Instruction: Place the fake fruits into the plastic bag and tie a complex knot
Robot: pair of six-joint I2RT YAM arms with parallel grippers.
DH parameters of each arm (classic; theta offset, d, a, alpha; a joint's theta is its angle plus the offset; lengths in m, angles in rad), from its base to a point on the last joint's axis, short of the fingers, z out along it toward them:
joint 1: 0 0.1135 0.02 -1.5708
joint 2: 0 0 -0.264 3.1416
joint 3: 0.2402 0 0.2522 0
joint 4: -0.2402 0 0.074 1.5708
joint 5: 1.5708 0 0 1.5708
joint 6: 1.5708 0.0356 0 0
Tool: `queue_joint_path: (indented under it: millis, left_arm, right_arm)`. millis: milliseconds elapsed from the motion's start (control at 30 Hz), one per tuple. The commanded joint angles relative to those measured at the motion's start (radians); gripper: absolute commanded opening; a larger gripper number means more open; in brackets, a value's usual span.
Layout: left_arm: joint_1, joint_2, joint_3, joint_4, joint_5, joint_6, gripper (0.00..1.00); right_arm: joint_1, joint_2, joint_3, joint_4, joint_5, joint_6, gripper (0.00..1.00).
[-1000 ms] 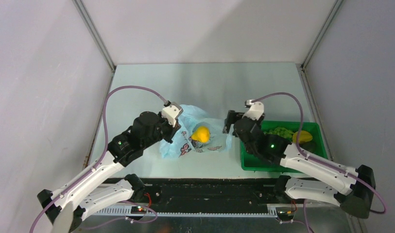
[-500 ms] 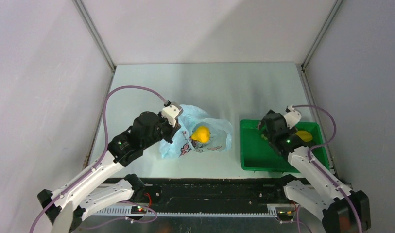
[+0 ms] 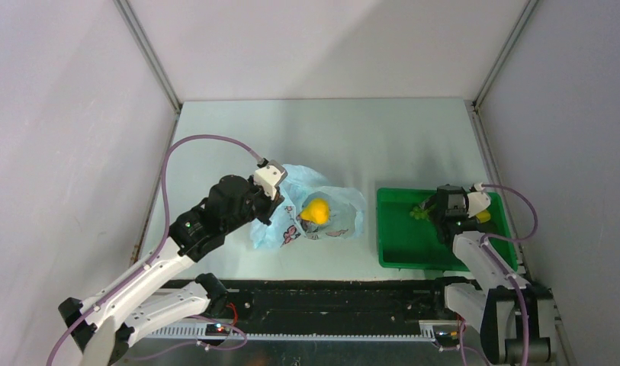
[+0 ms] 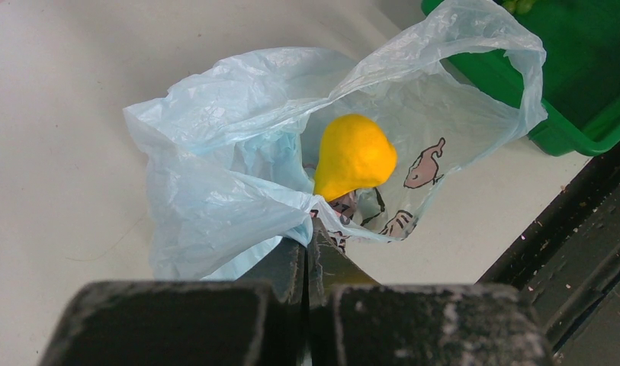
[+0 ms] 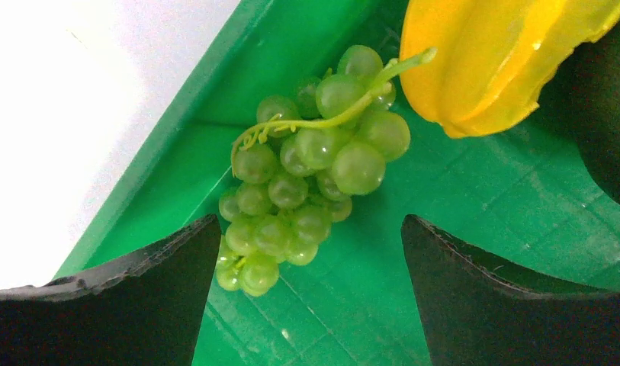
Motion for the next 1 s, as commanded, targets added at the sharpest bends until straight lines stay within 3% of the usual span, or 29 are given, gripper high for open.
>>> queue_joint_path:
  millis: [0, 300, 433, 667, 833, 967]
  left_arm:
    - [0.006, -0.015, 0.004, 0.024, 0.016, -0.015, 0.0]
    - [0.005, -0.017, 0.003, 0.024, 0.017, -0.016, 0.0]
    - [0.005, -0.018, 0.003, 0.025, 0.017, -0.015, 0.0]
    - [0.004, -0.022, 0.003, 0.024, 0.016, -0.015, 0.0]
    - [0.005, -0.025, 0.002, 0.024, 0.013, -0.016, 0.0]
    - [0.005, -0.027, 0.001, 0.023, 0.014, -0.015, 0.0]
  right_arm:
    - [-0.034, 0.058, -0.001, 0.141, -0.049, -0.009, 0.92]
    - [-0.05, 0.164, 0.0, 0.218, -0.079, 0.024, 0.89]
    - [-0.054, 0.188, 0.001, 0.229, -0.076, 0.04, 0.82]
    - [-0.054, 0.22, 0.018, 0.241, -0.081, 0.04, 0.63]
    - [-0.055, 0.224, 0.019, 0.243, -0.088, 0.035, 0.39]
    - [-0.055, 0.22, 0.019, 0.243, -0.086, 0.037, 0.25]
